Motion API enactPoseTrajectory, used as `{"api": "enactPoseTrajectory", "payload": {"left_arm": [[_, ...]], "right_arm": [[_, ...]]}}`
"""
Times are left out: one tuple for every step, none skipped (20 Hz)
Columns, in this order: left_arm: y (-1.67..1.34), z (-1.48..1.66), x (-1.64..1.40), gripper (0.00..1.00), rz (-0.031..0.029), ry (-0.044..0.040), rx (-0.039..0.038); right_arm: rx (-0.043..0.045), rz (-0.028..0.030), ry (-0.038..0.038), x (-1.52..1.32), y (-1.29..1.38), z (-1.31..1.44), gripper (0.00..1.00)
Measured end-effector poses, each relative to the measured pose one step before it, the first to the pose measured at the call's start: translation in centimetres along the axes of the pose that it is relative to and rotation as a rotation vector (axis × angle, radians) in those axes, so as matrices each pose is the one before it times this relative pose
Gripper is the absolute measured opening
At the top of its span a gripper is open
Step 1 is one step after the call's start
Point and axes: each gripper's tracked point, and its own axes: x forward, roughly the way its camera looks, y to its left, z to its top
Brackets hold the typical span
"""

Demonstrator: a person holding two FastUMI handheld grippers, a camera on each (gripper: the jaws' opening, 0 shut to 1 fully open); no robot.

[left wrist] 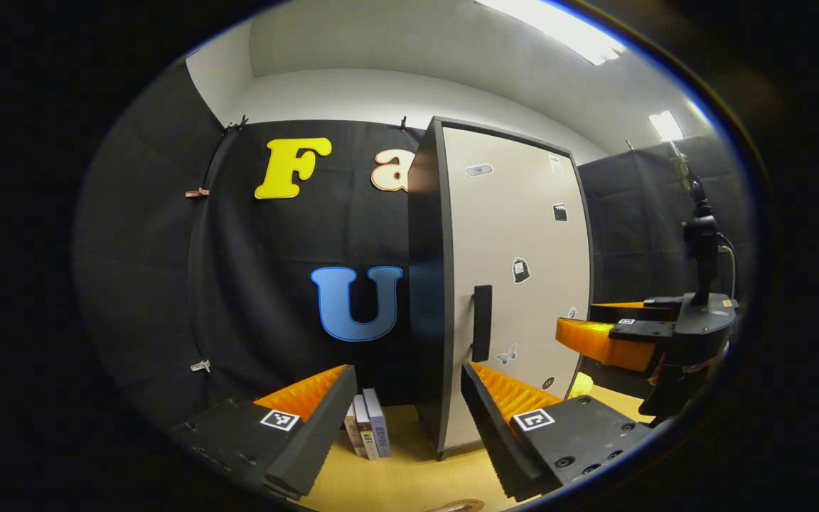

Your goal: Open the cabinet door with the right hand, grasp the bottle in the cabinet with the left hand and place it on the coaster, then close the cabinet door with the right hand.

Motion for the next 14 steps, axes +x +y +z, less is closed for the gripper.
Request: {"api": "enactPoseTrajectory", "payload": {"left_arm": [[0.617,-0.050,-0.085,0.93,0.00215,-0.00256,0.00141],[0.486,0.067,-0.028,0.93,0.00038,-0.00141,-0.00108],[0.319,-0.114,0.013,0.93,-0.00189,-0.00117,-0.00184],[0.393,-0.072,-0.018,0.93,-0.00093,-0.00119,-0.00312],[0.359,-0.173,0.024,0.93,-0.00134,0.00035,-0.00311],[0.286,-0.136,0.114,0.93,-0.00055,0.00228,-0.00260],[0.372,-0.209,-0.009,0.93,0.00028,0.00345,-0.00081],[0.276,-0.162,0.087,0.93,0.00083,0.00384,0.00043],[0.367,-0.285,0.036,0.93,0.00159,0.00381,0.00068],[0.396,-0.123,0.048,0.93,0.00275,0.00262,-0.00053],[0.334,-0.233,0.196,0.93,0.00203,0.00496,0.00107],[0.486,-0.209,0.020,0.93,0.00678,0.00689,0.00168],[0.539,-0.310,0.059,0.93,0.00742,0.00485,-0.00065],[0.382,-0.231,0.025,0.93,0.00440,0.00512,-0.00323]], "right_arm": [[-0.00502,-0.00493,-0.00048,0.773,0.449,-0.097,0.97],[-0.00588,-0.00088,-0.00064,0.808,0.545,-0.217,0.97],[-0.00871,-0.00319,-0.00211,0.820,0.402,-0.251,0.98],[-0.01123,-0.00560,-0.00495,0.961,0.328,-0.198,0.97],[-0.01642,-0.00375,-0.00172,0.932,0.423,-0.371,0.98],[-0.01546,-0.00202,0.00377,0.912,0.401,-0.421,0.97],[-0.00841,-0.00363,0.00878,0.795,0.304,-0.438,0.98],[-0.00232,0.00110,0.00538,0.766,0.453,-0.406,0.97],[0.00376,-0.00289,0.00396,0.739,0.330,-0.310,0.96],[0.00733,-0.00148,0.00150,0.620,0.338,-0.189,0.96],[0.00434,-0.00524,-0.00241,0.738,0.184,-0.126,0.96],[0.00061,-0.01068,-0.00286,0.622,0.027,-0.085,0.96],[0.00018,-0.01228,-0.00468,0.605,-0.068,0.006,0.93],[0.00175,-0.01063,-0.00426,0.493,-0.069,-0.053,0.92]]}}
